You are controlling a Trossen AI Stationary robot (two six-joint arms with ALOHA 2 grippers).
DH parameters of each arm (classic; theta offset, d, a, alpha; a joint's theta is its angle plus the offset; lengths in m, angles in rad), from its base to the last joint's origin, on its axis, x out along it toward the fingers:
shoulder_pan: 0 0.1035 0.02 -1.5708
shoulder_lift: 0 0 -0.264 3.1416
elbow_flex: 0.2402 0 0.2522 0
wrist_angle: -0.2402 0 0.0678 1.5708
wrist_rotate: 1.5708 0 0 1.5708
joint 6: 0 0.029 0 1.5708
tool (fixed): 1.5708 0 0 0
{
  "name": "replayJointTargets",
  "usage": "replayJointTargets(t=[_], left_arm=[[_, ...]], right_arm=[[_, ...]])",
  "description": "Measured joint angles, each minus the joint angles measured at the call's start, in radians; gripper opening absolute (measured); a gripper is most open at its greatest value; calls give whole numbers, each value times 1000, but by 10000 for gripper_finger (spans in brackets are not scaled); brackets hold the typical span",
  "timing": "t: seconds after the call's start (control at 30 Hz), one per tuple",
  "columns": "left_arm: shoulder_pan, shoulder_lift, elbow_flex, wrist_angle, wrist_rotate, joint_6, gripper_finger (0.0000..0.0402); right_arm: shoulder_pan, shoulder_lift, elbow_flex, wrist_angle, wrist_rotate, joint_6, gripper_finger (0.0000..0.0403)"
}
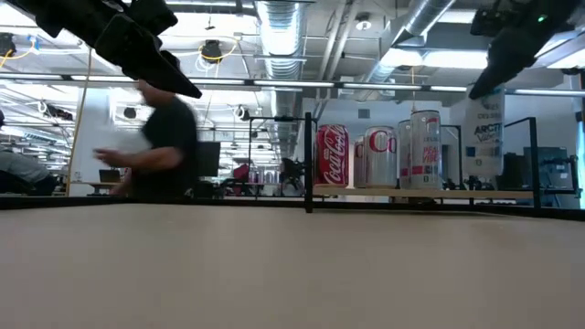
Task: Place canned beverage on shelf
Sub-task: Put the left blue white soda can on the shelf
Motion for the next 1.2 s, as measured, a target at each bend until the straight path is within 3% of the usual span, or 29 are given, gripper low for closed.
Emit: replayJointTargets(t=[0.3, 0.53, 0.8, 1.03, 1.2], left_arm=[[0, 0, 0, 0, 2, -1, 304], [0, 0, 0, -1, 25, 5, 304], [0, 0, 0, -6, 25, 18, 304], [0, 0, 0, -23, 25, 19, 304], [0, 0, 0, -15, 24, 19, 304]], right_arm=[[-226, 109, 0, 95, -14, -144, 276], [-382, 205, 1, 135, -160, -170, 276], [-451, 224, 4, 146, -168, -183, 278], [-452, 212, 1, 144, -160, -190, 377], [-439, 210, 1, 146, -155, -196, 386]])
